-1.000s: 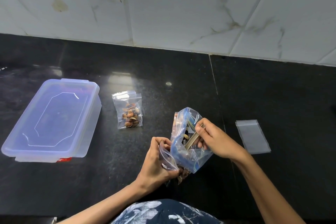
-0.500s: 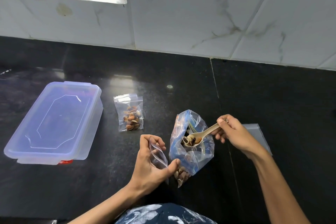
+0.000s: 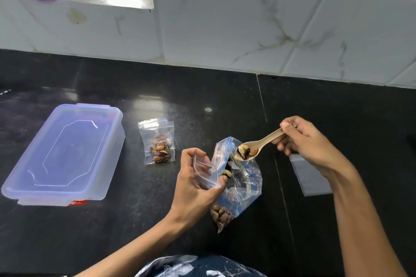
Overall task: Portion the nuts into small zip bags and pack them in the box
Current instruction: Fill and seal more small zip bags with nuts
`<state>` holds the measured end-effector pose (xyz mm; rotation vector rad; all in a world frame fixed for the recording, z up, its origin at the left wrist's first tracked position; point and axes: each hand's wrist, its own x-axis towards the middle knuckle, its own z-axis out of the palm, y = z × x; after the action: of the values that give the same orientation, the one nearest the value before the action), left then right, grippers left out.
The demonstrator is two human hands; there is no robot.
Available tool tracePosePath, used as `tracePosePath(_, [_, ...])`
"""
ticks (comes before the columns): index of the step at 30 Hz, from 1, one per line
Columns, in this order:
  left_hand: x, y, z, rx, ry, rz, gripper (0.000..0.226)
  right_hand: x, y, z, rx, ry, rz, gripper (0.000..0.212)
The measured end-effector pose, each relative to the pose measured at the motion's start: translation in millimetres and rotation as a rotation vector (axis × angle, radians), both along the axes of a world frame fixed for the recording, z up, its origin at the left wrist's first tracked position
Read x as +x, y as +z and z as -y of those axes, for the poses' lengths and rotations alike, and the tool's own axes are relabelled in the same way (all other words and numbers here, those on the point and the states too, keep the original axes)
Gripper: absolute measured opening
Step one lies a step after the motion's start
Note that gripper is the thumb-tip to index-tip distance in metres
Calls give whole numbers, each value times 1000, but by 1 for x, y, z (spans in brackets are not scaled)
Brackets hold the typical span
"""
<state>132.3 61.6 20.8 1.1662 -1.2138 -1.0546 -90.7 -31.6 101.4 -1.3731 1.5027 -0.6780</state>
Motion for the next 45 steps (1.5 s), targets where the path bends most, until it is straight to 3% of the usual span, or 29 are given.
tracePosePath(7, [-4, 15, -3, 20, 24, -5, 65, -3, -10, -6, 45, -38, 23, 17])
tracePosePath(17, [-5, 15, 2, -14, 11, 81, 45, 10, 25, -12, -71, -31, 113, 17])
tracePosePath(21, [-8, 19, 5, -12, -11, 79, 47, 28, 44, -20, -182, 53, 58, 16])
tracePosePath(24, [-12, 23, 9, -13, -32, 51, 45, 42, 55, -31, -303, 108, -99, 15])
tracePosePath(27, [-14, 26, 12, -14, -52, 17, 42, 54, 64, -48, -465, 152, -292, 17])
tracePosePath(33, [-18, 28, 16, -19, 9, 8, 45, 67, 61, -70, -818, 310, -460, 20])
tracePosePath(45, [-13, 29, 23, -8, 49, 13, 50, 62, 47, -83, -941, 222, -262, 10])
